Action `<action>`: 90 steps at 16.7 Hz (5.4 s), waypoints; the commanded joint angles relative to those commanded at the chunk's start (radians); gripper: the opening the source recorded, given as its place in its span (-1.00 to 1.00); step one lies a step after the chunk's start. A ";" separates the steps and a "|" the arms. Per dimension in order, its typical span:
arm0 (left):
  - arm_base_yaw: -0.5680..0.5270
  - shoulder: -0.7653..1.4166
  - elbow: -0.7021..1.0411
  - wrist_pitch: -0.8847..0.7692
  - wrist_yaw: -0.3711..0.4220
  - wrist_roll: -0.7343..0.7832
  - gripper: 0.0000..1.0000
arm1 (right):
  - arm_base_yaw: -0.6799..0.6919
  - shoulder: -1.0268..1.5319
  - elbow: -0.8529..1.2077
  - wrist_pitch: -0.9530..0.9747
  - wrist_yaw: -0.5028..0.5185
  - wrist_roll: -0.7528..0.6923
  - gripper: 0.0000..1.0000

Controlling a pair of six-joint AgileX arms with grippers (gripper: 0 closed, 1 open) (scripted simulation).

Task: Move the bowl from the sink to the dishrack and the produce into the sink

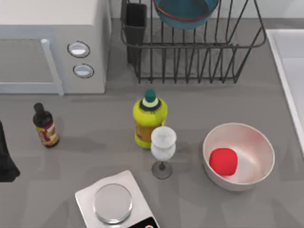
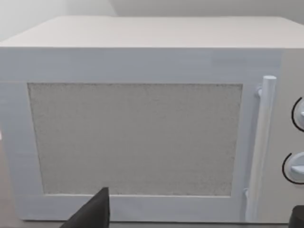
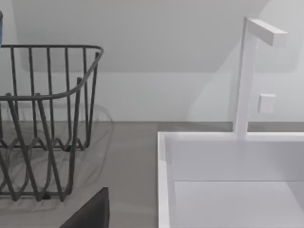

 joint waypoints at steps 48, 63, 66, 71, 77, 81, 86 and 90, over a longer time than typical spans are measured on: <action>0.000 0.000 0.000 0.000 0.000 0.000 1.00 | 0.602 1.774 1.326 -1.069 -0.001 0.616 1.00; 0.000 0.000 0.000 0.000 0.000 0.000 1.00 | 0.577 1.852 1.227 -0.918 0.129 0.515 1.00; 0.000 0.000 0.000 0.000 0.000 0.000 1.00 | 0.590 1.906 1.165 -0.805 0.117 0.516 1.00; 0.000 0.000 0.000 0.000 0.000 0.000 1.00 | 0.623 1.985 1.135 -0.726 0.014 0.627 1.00; 0.000 0.000 0.000 0.000 0.000 0.000 1.00 | 0.627 1.997 1.144 -0.717 0.001 0.644 0.85; 0.000 0.000 0.000 0.000 0.000 0.000 1.00 | 0.627 1.997 1.144 -0.717 0.001 0.644 0.25; 0.000 0.000 0.000 0.000 0.000 0.000 1.00 | 0.627 1.997 1.144 -0.717 0.001 0.644 -0.51; 0.000 0.000 0.000 0.000 0.000 0.000 1.00 | 0.627 1.997 1.144 -0.717 0.001 0.644 -1.00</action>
